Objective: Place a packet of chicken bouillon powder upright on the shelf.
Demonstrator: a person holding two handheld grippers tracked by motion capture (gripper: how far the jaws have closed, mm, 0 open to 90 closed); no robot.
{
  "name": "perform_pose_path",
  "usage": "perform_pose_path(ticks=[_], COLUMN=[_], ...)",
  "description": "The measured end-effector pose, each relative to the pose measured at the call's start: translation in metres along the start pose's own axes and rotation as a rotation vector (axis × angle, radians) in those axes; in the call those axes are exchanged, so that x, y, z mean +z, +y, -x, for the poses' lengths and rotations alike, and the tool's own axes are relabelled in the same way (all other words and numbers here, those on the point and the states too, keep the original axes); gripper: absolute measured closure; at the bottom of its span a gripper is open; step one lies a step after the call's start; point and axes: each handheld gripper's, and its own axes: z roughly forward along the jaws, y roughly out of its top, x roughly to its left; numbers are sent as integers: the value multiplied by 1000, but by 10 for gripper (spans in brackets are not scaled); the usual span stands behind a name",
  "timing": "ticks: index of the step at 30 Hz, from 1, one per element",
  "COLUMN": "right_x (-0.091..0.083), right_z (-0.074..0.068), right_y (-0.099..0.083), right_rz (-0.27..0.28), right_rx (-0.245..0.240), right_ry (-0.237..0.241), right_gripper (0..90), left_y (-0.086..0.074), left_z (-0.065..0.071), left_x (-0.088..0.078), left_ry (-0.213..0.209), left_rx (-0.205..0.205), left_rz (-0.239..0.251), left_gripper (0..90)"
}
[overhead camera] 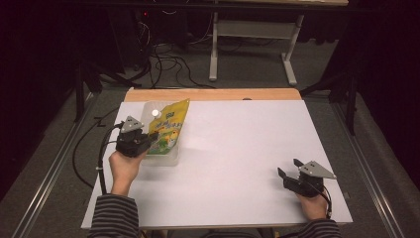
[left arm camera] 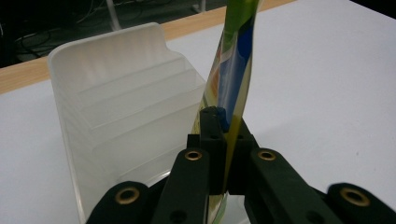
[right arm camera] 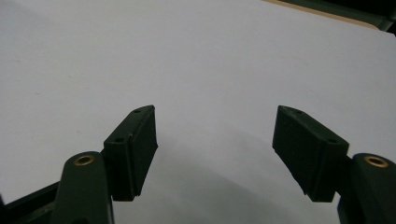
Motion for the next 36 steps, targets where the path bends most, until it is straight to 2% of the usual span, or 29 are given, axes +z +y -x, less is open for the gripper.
perform_pose_path(ticks=[5,7,13,16,19,21,22,23,24,31,36], right_x=[0,0,-1,-2,-2,-2,-2,-2,-3,-3,-3], right_z=[0,0,0,0,2,2,1,1,2,2,1], right_y=[0,0,0,-1,-1,-1,-1,-1,-1,-1,-1], right_rz=[4,2,8,18,20,19,23,23,30,34,30], right_rx=[2,0,11,17,22,20,19,19,13,19,15], right_ry=[1,-2,-4,-10,-6,-2,1,1,4,3,3], right_gripper=[313,313,312,312,312,312,311,311,311,311,310], left_y=[-4,-9,-21,-22,-23,-26,-31,-31,-35,-45,-47], left_z=[-1,-2,-6,-2,-2,-2,-5,-5,-8,-10,-11], left_x=[-2,-3,-7,-8,-8,-8,-8,-8,-8,-7,-7], left_ry=[-5,-7,-10,-2,3,9,31,31,32,51,52], left_rx=[-4,-26,-46,-19,-11,-26,-44,-44,-63,-69,-70], left_rz=[-2,15,29,22,15,17,9,9,13,-6,5], left_gripper=[885,885,889,889,889,888,888,888,888,884,860])
